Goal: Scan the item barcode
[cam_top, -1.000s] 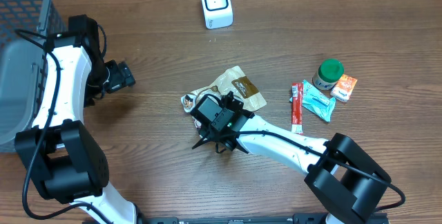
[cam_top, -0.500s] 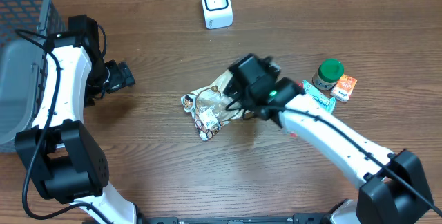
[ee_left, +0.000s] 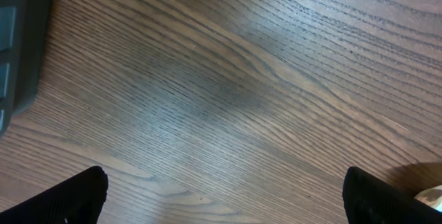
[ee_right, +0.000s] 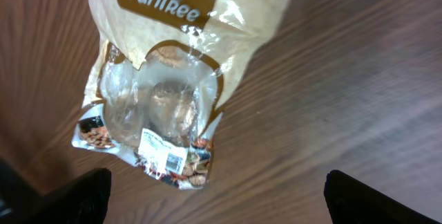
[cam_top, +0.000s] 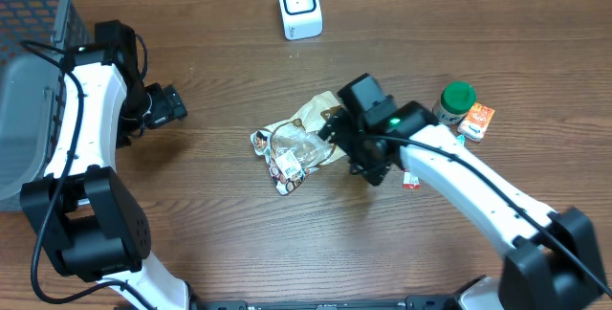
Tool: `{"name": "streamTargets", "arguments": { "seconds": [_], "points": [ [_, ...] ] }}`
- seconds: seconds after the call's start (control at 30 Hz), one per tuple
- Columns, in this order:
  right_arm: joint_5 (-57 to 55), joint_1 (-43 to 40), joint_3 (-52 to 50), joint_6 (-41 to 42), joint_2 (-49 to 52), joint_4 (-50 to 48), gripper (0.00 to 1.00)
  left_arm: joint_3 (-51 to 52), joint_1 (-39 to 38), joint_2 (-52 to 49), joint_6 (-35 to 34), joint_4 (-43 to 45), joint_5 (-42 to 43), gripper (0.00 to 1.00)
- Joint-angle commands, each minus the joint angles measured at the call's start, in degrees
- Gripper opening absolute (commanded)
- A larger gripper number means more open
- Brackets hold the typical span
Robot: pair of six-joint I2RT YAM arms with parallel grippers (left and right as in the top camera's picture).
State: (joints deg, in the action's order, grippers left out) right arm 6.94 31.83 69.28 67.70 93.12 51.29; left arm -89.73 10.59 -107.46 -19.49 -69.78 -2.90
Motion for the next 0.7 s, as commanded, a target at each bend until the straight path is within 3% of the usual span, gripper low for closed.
{"name": "streamTargets", "arguments": {
  "seconds": [0.0, 0.67],
  "points": [
    [1.79, -2.51, 2.86, 0.46, -7.21, 1.16, 1.00, -0.74, -0.22, 1.07, 0.22, -0.02, -0.48, 1.00],
    [-5.35, -2.71, 2.80, -1.27, -9.68, 2.32, 1.00, -0.74, -0.22, 1.07, 0.22, 0.00, -0.48, 1.00]
  ]
}}
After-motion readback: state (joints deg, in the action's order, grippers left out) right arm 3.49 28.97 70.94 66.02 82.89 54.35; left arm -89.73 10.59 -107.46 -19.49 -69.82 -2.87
